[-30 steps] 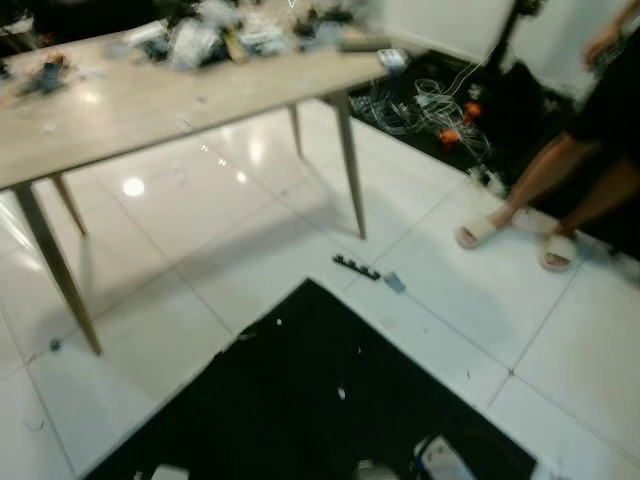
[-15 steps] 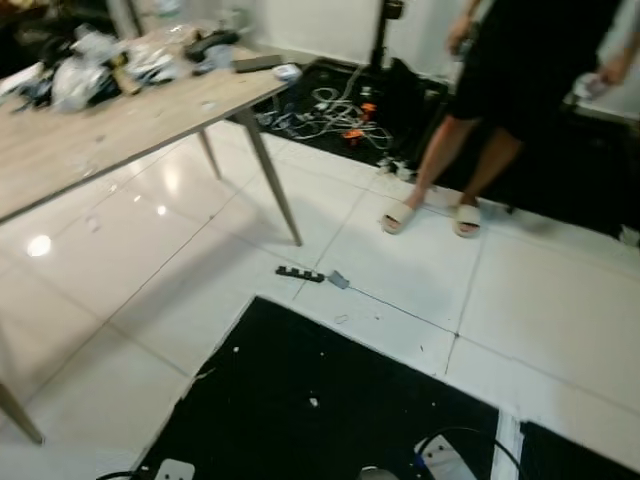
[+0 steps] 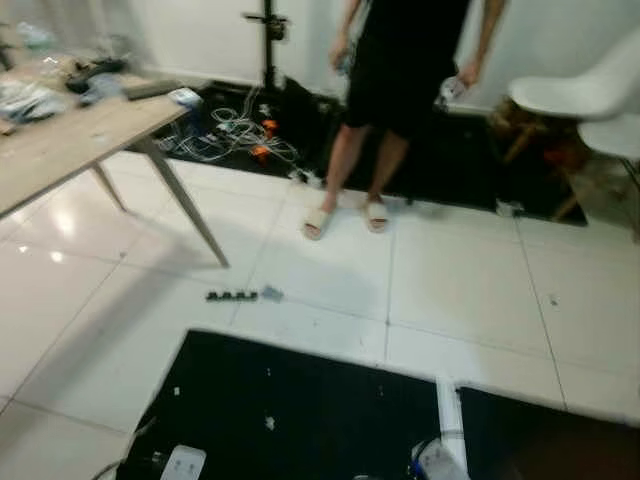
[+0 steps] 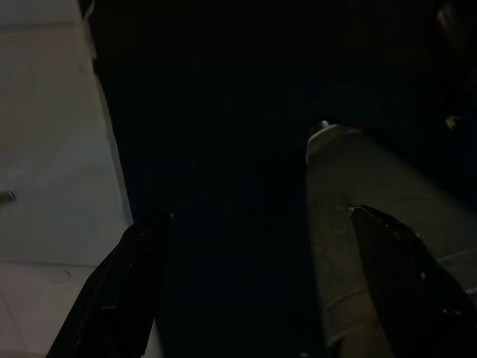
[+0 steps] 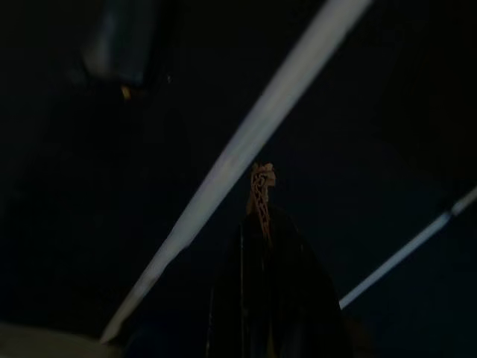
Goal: Picking trash to rubbish bin
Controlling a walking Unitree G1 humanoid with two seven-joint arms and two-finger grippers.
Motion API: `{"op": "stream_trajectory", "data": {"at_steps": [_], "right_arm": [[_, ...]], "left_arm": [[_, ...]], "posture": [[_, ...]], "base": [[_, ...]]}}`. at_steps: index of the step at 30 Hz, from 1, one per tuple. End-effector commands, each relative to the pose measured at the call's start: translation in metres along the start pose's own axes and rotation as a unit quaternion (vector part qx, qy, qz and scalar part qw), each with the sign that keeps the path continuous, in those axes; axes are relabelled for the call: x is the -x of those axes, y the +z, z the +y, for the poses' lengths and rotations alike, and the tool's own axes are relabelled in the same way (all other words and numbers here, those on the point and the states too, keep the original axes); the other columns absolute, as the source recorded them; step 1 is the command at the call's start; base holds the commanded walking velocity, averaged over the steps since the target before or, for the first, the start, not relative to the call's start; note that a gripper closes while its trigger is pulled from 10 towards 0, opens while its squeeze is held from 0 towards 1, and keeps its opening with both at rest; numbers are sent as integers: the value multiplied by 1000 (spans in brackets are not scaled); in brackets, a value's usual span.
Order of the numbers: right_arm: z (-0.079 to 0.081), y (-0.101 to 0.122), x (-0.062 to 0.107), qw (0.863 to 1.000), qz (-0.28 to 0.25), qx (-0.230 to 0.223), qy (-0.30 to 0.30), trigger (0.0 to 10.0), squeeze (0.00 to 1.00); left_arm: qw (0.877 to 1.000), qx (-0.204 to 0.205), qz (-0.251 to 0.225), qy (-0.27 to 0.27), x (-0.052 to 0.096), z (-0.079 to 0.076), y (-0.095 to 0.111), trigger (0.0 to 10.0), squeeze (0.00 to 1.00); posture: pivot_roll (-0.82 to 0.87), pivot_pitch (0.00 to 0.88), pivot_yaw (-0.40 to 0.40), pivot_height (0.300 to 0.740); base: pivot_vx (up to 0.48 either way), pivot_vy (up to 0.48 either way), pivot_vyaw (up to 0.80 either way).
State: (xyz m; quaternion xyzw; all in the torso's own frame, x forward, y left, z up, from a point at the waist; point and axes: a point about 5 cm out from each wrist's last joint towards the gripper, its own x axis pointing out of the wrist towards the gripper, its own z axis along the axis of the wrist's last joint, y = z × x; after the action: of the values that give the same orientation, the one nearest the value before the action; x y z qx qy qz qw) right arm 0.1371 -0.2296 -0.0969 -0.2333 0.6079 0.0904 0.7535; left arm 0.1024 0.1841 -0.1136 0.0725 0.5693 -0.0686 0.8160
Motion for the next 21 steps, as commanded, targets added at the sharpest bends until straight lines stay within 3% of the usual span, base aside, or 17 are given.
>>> {"op": "stream_trajectory", "data": {"at_steps": [1, 9, 21], "right_arm": [[-4, -4, 0, 1000, 2, 2, -3, 10000, 0], [2, -15, -1, 1000, 10, 1, 1, 10000, 0], [7, -11, -1, 1000, 3, -15, 3, 10000, 0]], "left_arm": [[1000, -3, 23, -12, 1, -6, -12, 10000, 0], [1000, -3, 21, -12, 1, -5, -10, 10000, 0], [1000, -7, 25, -16, 1, -7, -13, 10000, 0]], "posture": [[-37, 28, 38, 740], [-40, 28, 41, 740], [-50, 35, 44, 740]], "base": [[0, 0, -800], [0, 0, -800], [0, 0, -800]]}}
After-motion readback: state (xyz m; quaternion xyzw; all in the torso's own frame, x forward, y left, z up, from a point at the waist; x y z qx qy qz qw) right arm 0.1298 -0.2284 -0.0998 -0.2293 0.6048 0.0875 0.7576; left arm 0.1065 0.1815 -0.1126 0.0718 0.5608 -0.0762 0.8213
